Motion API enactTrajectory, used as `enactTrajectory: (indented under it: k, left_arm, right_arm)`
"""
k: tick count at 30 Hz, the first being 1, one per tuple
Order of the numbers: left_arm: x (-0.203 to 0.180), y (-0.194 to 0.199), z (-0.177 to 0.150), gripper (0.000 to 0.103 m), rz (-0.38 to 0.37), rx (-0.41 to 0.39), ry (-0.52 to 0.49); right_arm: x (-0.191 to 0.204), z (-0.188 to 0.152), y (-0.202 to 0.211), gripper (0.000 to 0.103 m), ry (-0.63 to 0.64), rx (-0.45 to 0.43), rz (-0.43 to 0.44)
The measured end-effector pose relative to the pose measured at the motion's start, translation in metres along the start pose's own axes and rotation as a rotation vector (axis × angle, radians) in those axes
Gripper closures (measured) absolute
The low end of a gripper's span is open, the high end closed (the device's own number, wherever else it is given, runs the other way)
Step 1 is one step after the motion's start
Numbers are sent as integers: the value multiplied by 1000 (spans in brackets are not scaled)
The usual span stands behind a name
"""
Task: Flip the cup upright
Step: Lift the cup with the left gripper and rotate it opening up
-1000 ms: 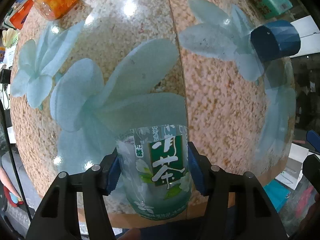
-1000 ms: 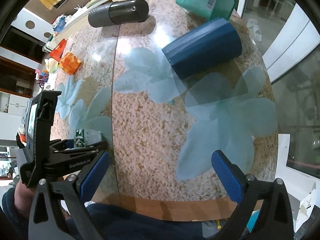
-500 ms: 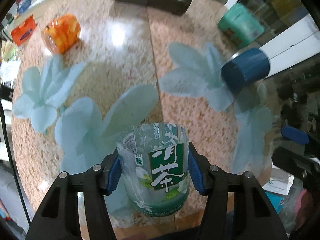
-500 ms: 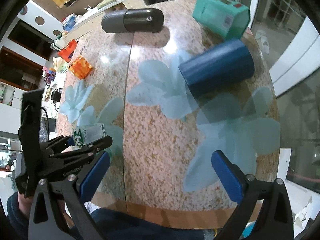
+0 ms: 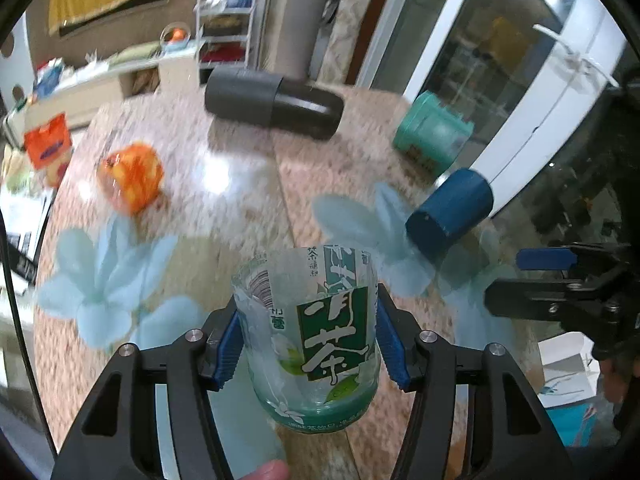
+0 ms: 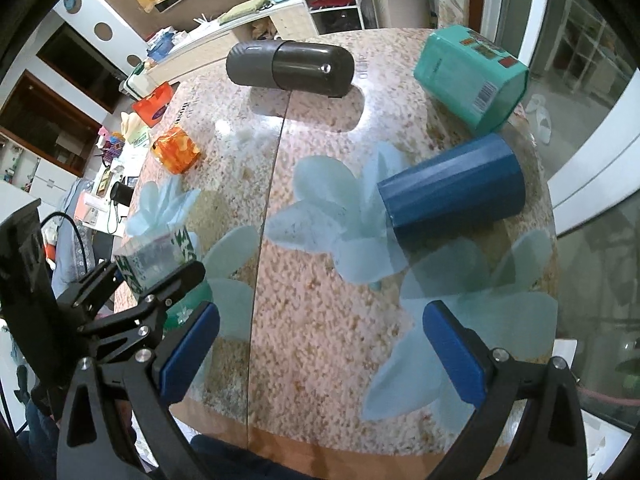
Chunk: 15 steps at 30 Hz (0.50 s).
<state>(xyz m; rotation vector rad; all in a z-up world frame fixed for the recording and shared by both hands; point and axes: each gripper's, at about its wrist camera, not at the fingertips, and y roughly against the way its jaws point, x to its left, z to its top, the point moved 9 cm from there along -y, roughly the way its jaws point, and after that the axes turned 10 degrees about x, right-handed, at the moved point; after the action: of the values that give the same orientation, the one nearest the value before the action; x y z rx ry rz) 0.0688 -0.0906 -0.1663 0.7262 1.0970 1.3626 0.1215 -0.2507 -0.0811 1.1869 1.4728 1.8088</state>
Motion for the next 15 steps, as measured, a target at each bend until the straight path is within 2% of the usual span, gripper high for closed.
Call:
enactTrajectory:
  k: [9,15]
  left_arm:
    - [0,-9,12,41,16,-209,-86]
    - [1,-11,15,41,50,-298,-85]
  right_arm:
    - [3,10,-5,1,41,-58,18]
    - [2,10,-7,1,59,-92,31]
